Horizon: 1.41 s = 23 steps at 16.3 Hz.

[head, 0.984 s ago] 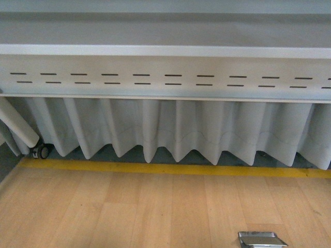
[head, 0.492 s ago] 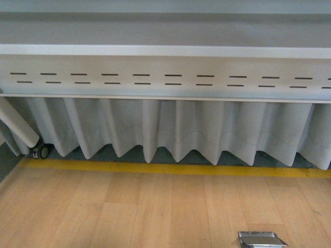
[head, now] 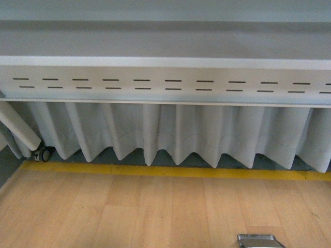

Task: Wind up and store yellow beetle toy

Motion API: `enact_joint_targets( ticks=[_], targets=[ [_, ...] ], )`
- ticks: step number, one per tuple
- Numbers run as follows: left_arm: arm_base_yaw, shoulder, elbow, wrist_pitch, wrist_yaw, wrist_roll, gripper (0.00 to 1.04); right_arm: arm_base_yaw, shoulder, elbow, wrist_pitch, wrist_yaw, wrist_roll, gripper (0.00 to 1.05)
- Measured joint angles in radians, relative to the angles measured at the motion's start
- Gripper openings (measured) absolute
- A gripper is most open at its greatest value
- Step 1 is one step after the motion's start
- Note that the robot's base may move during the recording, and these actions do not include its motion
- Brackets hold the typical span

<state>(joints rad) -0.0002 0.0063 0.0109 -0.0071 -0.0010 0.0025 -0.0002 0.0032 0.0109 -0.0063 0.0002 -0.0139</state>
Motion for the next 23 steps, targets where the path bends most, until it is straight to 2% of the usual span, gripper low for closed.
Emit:
enact_joint_targets(
  ticks=[23],
  targets=[
    [0.0, 0.0, 0.0, 0.004, 0.0, -0.003, 0.98, 0.0, 0.0, 0.0, 0.005, 0.0, 0.003, 0.98]
  ],
)
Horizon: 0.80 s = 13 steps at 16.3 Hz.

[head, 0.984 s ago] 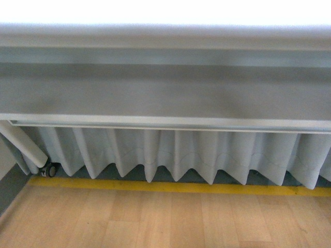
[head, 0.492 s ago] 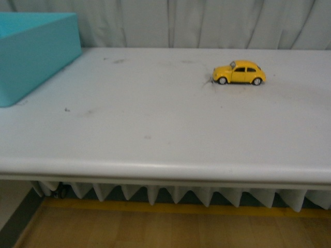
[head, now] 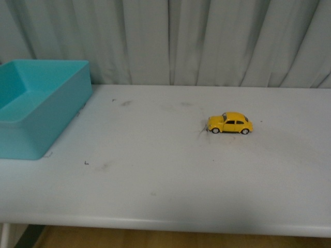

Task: Wind up and store yellow beetle toy

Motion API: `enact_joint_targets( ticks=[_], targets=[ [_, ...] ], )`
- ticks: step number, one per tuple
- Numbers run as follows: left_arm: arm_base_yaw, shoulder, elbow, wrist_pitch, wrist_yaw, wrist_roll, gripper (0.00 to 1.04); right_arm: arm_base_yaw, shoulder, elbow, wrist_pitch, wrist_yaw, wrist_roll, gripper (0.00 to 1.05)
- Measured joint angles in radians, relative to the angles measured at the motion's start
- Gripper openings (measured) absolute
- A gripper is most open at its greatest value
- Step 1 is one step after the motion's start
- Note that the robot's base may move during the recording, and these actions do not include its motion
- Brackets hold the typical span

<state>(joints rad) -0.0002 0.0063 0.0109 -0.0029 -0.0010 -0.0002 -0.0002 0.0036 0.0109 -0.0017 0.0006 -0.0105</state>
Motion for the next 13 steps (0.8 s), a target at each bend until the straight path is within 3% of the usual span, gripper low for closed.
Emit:
enact_joint_targets(
  ticks=[13],
  targets=[
    [0.0, 0.0, 0.0, 0.0, 0.0, 0.0, 0.98, 0.0, 0.0, 0.0, -0.003, 0.0, 0.0, 0.98]
  ],
)
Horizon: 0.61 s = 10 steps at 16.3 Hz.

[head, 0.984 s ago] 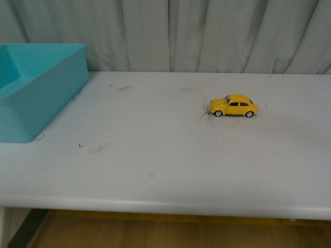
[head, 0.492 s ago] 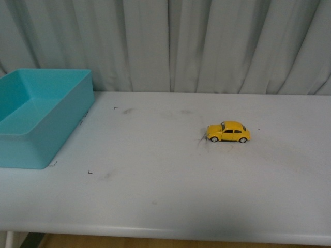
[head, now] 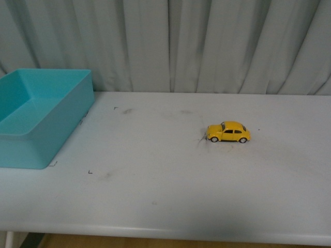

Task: Wind up and store yellow beetle toy

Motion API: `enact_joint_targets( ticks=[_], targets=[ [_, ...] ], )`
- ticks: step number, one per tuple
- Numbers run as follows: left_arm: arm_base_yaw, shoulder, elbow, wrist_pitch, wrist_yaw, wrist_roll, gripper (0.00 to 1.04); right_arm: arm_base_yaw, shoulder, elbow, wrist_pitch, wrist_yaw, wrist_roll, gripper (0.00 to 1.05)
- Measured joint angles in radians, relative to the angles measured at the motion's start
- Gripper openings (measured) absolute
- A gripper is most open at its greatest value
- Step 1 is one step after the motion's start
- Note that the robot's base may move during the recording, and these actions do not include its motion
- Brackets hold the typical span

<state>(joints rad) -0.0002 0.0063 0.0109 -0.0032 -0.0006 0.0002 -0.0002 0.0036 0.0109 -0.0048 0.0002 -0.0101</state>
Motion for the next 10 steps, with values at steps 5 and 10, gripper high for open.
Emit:
enact_joint_targets(
  ticks=[5, 10],
  targets=[
    [0.0, 0.0, 0.0, 0.0, 0.0, 0.0, 0.98, 0.0, 0.0, 0.0, 0.0, 0.0, 0.0, 0.98],
    [0.0, 0.0, 0.0, 0.0, 0.0, 0.0, 0.98, 0.0, 0.0, 0.0, 0.0, 0.0, 0.0, 0.98]
  ],
)
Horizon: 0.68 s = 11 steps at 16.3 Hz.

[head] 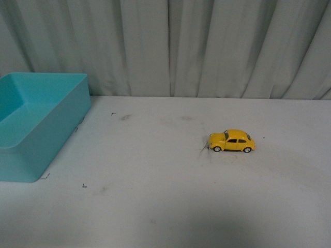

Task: Wind up and store yellow beetle toy

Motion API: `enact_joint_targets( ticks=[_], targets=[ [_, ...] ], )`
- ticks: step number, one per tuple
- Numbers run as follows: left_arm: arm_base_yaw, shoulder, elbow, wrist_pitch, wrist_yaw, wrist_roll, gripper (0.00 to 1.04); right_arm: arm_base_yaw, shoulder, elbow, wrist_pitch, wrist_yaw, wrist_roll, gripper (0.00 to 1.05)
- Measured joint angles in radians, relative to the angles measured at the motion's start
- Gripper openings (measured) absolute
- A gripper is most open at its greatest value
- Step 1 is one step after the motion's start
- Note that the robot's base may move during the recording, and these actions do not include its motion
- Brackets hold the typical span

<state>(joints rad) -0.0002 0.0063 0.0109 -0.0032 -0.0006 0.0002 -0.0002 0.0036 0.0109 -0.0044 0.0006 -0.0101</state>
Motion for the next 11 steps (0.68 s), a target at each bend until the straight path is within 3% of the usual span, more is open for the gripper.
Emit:
enact_joint_targets(
  ticks=[11],
  targets=[
    [0.0, 0.0, 0.0, 0.0, 0.0, 0.0, 0.98, 0.0, 0.0, 0.0, 0.0, 0.0, 0.0, 0.98]
  ],
)
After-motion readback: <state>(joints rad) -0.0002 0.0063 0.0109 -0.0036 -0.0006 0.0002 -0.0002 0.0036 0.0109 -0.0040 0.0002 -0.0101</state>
